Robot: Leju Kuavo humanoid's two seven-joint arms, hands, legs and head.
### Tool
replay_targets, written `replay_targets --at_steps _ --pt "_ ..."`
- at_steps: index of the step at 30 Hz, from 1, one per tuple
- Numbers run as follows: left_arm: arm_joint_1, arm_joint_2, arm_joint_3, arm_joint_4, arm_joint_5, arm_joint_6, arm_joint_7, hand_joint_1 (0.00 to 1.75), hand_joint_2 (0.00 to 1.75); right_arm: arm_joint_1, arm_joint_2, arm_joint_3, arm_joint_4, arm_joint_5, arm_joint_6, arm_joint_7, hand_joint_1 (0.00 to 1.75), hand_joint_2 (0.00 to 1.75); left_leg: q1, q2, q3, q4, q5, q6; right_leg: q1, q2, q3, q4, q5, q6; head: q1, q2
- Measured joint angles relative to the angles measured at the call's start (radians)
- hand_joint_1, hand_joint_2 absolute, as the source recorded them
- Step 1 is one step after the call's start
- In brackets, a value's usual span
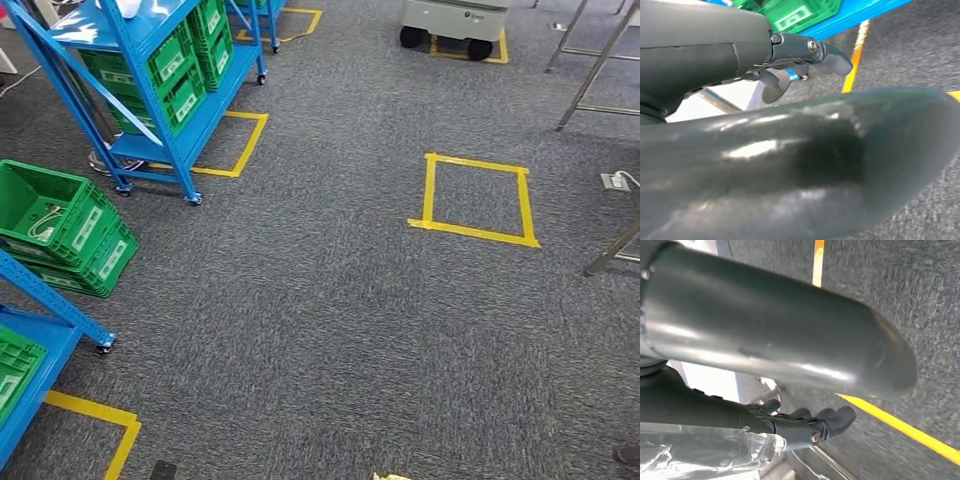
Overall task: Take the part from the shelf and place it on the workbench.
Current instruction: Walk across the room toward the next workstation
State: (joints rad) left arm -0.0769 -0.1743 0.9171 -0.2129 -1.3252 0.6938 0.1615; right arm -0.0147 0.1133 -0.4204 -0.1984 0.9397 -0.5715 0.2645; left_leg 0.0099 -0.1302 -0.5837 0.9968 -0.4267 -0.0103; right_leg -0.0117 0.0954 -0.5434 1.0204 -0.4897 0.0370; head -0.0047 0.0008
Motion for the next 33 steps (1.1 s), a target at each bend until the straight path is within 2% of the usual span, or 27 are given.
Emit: replay_targets --at_steps 1,2,3,5,6,7,8,9,10,12,14,15,16,17,19,20,21,22,23,24,25,26,27,29,30,32,33 --pt "0.002 0.0 0.0 0.0 0.0 -0.001 0.001 0.0 0.0 -0.001 0.0 0.0 0.0 0.0 0.0 0.0 0.0 0.0 0.003 -0.01 -0.003 -0.003 0.004 -0.007 0.001 -0.014 0.002 -0.002 0.004 -0.006 0.0 0.0" --pt "0.004 0.001 0.0 0.0 0.0 -0.002 0.002 0.0 0.0 -0.001 0.0 0.0 0.0 0.001 0.001 0.0 0.0 0.0 0.003 0.0 -0.007 -0.001 0.002 -0.013 0.001 -0.027 0.005 -0.005 0.007 -0.013 -0.001 0.0" --pt "0.005 0.001 0.0 0.0 -0.001 -0.002 0.002 0.0 0.0 -0.001 0.001 -0.001 0.0 0.002 0.001 0.0 0.0 0.0 0.001 0.023 -0.016 0.015 -0.01 -0.018 0.001 -0.041 0.006 -0.01 0.011 -0.02 -0.003 0.0" --pt "0.003 0.001 0.0 0.0 -0.004 -0.003 0.004 0.0 0.0 0.001 0.0 -0.001 0.0 0.005 0.002 0.0 0.0 0.0 -0.003 0.087 -0.061 0.108 -0.068 -0.022 0.002 -0.072 0.007 -0.016 0.015 -0.029 -0.009 0.0" --pt "0.001 0.001 0.0 0.0 -0.005 -0.003 0.004 0.0 0.0 0.002 0.0 -0.001 0.0 0.006 0.003 0.0 0.0 0.0 -0.003 0.104 -0.092 0.174 -0.101 -0.024 0.004 -0.089 0.006 -0.016 0.015 -0.032 -0.011 0.0" --pt "0.001 0.001 0.0 0.0 -0.005 -0.003 0.004 0.0 0.0 0.002 0.0 -0.002 0.0 0.007 0.004 0.0 0.0 0.0 -0.003 0.11 -0.118 0.231 -0.124 -0.026 0.005 -0.107 0.006 -0.016 0.014 -0.033 -0.011 0.0" --pt "0.001 0.0 0.0 0.0 -0.005 -0.003 0.004 0.0 0.0 0.002 0.0 -0.002 0.0 0.008 0.005 0.001 0.0 0.0 -0.003 0.113 -0.131 0.263 -0.129 -0.027 0.006 -0.123 0.005 -0.016 0.013 -0.034 -0.011 0.0" --pt "0.002 0.001 0.0 0.0 -0.005 -0.003 0.004 0.0 0.0 0.001 0.0 -0.002 0.0 0.009 0.006 0.001 0.0 0.0 -0.003 0.115 -0.126 0.257 -0.116 -0.027 0.006 -0.138 0.006 -0.016 0.013 -0.034 -0.011 0.0" --pt "0.003 0.001 0.0 0.0 -0.006 -0.004 0.004 0.0 0.0 0.0 0.0 -0.002 0.0 0.01 0.006 0.0 0.0 0.0 -0.003 0.121 -0.102 0.217 -0.088 -0.026 0.006 -0.152 0.006 -0.016 0.012 -0.034 -0.011 0.0" --pt "0.001 0.002 0.0 0.0 -0.006 -0.005 0.004 0.0 0.0 -0.001 0.0 -0.002 0.0 0.012 0.007 0.0 0.0 0.0 -0.007 0.168 -0.027 0.084 -0.033 -0.022 0.009 -0.176 0.01 -0.013 0.008 -0.028 -0.012 0.0" --pt "-0.004 0.002 0.0 0.0 -0.006 -0.006 0.004 0.0 0.0 -0.001 0.0 -0.002 0.0 0.014 0.008 0.0 0.0 0.0 -0.012 0.205 0.016 0.001 -0.014 -0.012 0.016 -0.198 0.012 -0.011 0.002 -0.017 -0.011 0.0" --pt "-0.004 0.002 0.0 0.0 -0.006 -0.006 0.004 0.0 0.0 -0.002 0.0 -0.002 0.0 0.015 0.008 0.0 0.0 0.0 -0.014 0.203 0.019 -0.009 -0.016 -0.007 0.019 -0.209 0.015 -0.011 -0.001 -0.013 -0.01 0.0" --pt "-0.003 0.003 0.0 0.0 -0.006 -0.006 0.004 0.0 0.0 -0.003 0.0 -0.002 0.0 0.016 0.008 0.0 0.0 0.0 -0.014 0.189 0.017 -0.009 -0.014 0.0 0.019 -0.221 0.019 -0.013 -0.002 -0.008 -0.009 0.0" --pt "-0.001 0.003 0.0 0.0 -0.006 -0.006 0.004 0.0 0.0 -0.005 0.0 -0.002 0.0 0.016 0.008 0.0 0.0 0.0 -0.012 0.177 0.017 -0.011 -0.013 0.005 0.017 -0.217 0.021 -0.01 -0.006 -0.003 -0.008 0.0" --pt "0.001 0.004 0.0 0.0 -0.007 -0.006 0.004 0.0 0.0 -0.007 0.0 -0.002 -0.001 0.017 0.009 0.0 0.0 0.0 -0.007 0.154 0.018 -0.014 -0.008 0.016 0.013 -0.171 0.002 0.039 -0.041 0.008 -0.003 0.0" --pt "0.0 0.004 0.0 0.0 -0.009 -0.007 0.004 0.0 0.0 -0.006 0.0 -0.002 -0.001 0.017 0.009 0.0 0.0 0.0 -0.005 0.143 0.017 -0.015 -0.006 0.021 0.01 -0.137 -0.024 0.095 -0.071 0.013 0.0 0.0" --pt "-0.001 0.004 0.0 0.0 -0.011 -0.007 0.004 0.0 0.0 -0.004 0.0 -0.002 -0.001 0.017 0.01 0.001 0.0 0.0 -0.004 0.131 0.016 -0.014 -0.005 0.024 0.009 -0.115 -0.057 0.165 -0.103 0.015 0.002 0.0" --pt "-0.002 0.003 0.0 0.0 -0.013 -0.008 0.004 0.0 0.0 -0.002 0.0 -0.001 -0.001 0.017 0.012 0.001 0.0 0.0 -0.004 0.118 0.015 -0.014 -0.004 0.025 0.009 -0.105 -0.09 0.23 -0.127 0.016 0.003 0.0" --pt "-0.001 0.003 0.0 0.0 -0.015 -0.009 0.004 0.0 0.0 -0.001 0.0 -0.001 0.0 0.017 0.012 0.002 0.0 0.0 -0.004 0.104 0.014 -0.014 -0.004 0.026 0.009 -0.101 -0.113 0.27 -0.135 0.016 0.004 0.0" --pt "0.0 0.003 0.0 0.0 -0.016 -0.009 0.004 0.0 0.0 0.0 0.0 -0.001 0.0 0.017 0.013 0.002 0.0 0.0 -0.004 0.089 0.015 -0.014 -0.003 0.025 0.008 -0.099 -0.118 0.273 -0.123 0.016 0.004 0.0" --pt "0.001 0.003 0.0 0.0 -0.016 -0.009 0.005 0.0 0.0 0.0 0.0 -0.001 0.0 0.017 0.013 0.003 0.0 0.0 -0.003 0.074 0.015 -0.014 -0.002 0.024 0.007 -0.095 -0.104 0.236 -0.093 0.015 0.004 0.0" --pt "0.002 0.002 0.0 0.0 -0.017 -0.009 0.005 0.0 0.0 0.0 0.0 -0.002 0.0 0.017 0.014 0.003 0.0 0.0 -0.002 0.059 0.015 -0.013 -0.001 0.021 0.005 -0.08 -0.076 0.171 -0.054 0.014 0.004 0.0" --pt "0.001 0.002 0.0 0.0 -0.018 -0.009 0.006 0.0 0.0 0.0 0.0 -0.002 0.0 0.017 0.014 0.003 0.0 0.0 -0.003 0.046 0.014 -0.012 0.0 0.017 0.0 -0.048 -0.044 0.101 -0.025 0.014 0.004 0.0" --pt "-0.001 0.001 0.0 0.0 -0.019 -0.009 0.006 0.0 0.0 0.0 0.0 -0.002 0.0 0.017 0.016 0.003 0.0 0.0 -0.003 0.021 0.008 -0.01 0.003 0.005 -0.007 0.004 -0.003 0.012 0.001 0.011 0.004 0.0" --pt "-0.001 0.002 0.0 0.0 -0.019 -0.009 0.006 0.0 0.0 0.0 0.0 -0.002 0.0 0.017 0.017 0.002 0.0 0.0 -0.002 0.009 0.003 -0.011 0.006 -0.003 -0.007 0.014 0.004 0.001 -0.001 0.006 0.003 0.0" --pt "0.002 0.002 0.0 0.0 -0.019 -0.009 0.007 0.0 0.0 -0.001 0.0 -0.002 0.0 0.017 0.017 0.002 0.0 0.0 0.004 -0.009 -0.004 -0.014 0.013 -0.017 -0.004 -0.013 0.007 -0.002 0.005 -0.01 0.003 0.0" --pt "0.004 0.002 0.0 0.0 -0.019 -0.008 0.007 0.0 0.0 -0.001 0.0 -0.002 0.0 0.017 0.017 0.002 0.0 0.0 0.004 0.003 -0.01 -0.006 0.008 -0.023 -0.004 -0.027 0.007 -0.005 0.008 -0.017 0.001 0.0"
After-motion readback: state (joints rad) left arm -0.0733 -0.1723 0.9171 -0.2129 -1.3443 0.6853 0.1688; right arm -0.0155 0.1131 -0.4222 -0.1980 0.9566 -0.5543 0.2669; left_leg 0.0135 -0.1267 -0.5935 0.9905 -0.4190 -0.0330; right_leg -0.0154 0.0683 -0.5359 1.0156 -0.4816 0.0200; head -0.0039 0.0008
